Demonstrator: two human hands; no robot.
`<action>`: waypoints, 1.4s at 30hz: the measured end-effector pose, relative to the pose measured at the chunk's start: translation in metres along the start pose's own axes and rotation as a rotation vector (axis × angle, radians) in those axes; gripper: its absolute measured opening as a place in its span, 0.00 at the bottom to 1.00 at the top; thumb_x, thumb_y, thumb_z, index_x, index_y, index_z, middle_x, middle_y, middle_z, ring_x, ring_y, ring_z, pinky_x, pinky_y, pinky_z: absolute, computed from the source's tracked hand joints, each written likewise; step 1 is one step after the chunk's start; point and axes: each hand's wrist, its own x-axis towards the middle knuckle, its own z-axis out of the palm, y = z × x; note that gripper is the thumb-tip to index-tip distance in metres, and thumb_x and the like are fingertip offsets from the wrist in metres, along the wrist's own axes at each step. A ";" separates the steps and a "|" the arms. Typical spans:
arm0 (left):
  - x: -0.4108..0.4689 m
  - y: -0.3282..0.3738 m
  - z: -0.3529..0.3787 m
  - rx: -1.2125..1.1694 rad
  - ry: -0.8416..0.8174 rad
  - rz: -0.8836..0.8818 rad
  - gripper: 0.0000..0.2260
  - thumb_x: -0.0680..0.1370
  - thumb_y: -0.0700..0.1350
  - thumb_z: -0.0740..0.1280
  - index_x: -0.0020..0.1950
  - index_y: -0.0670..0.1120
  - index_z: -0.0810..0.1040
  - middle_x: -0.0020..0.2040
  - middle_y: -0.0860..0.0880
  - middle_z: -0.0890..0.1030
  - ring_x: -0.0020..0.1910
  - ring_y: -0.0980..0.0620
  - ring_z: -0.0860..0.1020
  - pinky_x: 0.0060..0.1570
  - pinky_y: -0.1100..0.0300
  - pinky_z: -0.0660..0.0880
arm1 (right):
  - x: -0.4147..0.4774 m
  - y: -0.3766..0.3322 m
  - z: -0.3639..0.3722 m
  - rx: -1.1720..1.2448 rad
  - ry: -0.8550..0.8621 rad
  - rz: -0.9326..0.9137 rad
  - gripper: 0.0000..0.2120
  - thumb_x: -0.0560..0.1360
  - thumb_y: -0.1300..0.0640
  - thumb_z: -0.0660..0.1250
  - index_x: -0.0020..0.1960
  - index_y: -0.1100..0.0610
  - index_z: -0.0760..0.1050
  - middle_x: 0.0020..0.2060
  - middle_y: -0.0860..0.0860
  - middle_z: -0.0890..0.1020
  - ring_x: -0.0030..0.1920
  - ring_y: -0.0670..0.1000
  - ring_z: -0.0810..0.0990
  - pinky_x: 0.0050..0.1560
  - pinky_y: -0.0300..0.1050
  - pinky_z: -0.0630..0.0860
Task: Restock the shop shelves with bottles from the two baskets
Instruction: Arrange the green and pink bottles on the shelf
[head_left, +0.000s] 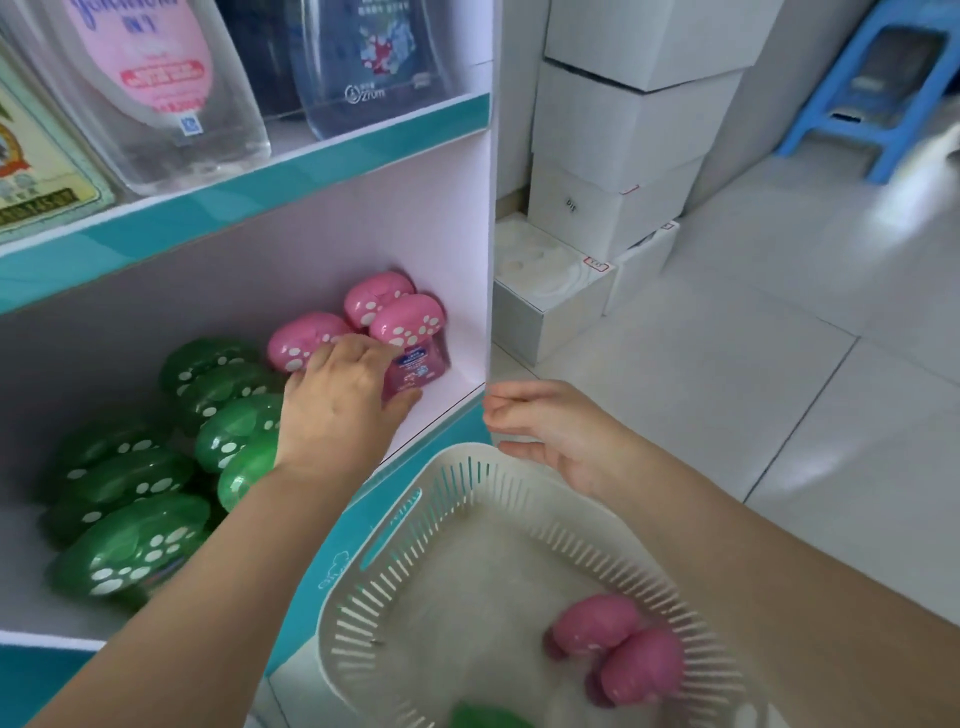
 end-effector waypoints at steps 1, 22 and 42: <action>-0.002 0.003 0.000 -0.003 0.007 0.019 0.20 0.72 0.53 0.70 0.61 0.47 0.76 0.59 0.45 0.76 0.58 0.41 0.73 0.55 0.45 0.71 | -0.003 -0.001 -0.003 -0.007 0.007 -0.003 0.21 0.73 0.66 0.68 0.64 0.57 0.72 0.52 0.49 0.80 0.51 0.46 0.80 0.48 0.40 0.77; -0.080 0.034 0.058 -0.348 -0.284 0.033 0.18 0.72 0.52 0.71 0.60 0.48 0.78 0.56 0.48 0.78 0.57 0.48 0.75 0.58 0.52 0.72 | -0.046 0.052 -0.059 -0.813 -0.207 0.061 0.25 0.71 0.65 0.70 0.66 0.57 0.71 0.60 0.50 0.78 0.53 0.45 0.78 0.44 0.25 0.70; -0.105 0.021 0.083 -0.308 -0.479 0.068 0.20 0.73 0.56 0.68 0.64 0.54 0.73 0.60 0.55 0.74 0.59 0.56 0.72 0.60 0.64 0.67 | -0.015 0.178 -0.087 -1.540 -0.335 0.160 0.37 0.71 0.56 0.70 0.75 0.51 0.57 0.69 0.53 0.68 0.65 0.55 0.72 0.63 0.46 0.70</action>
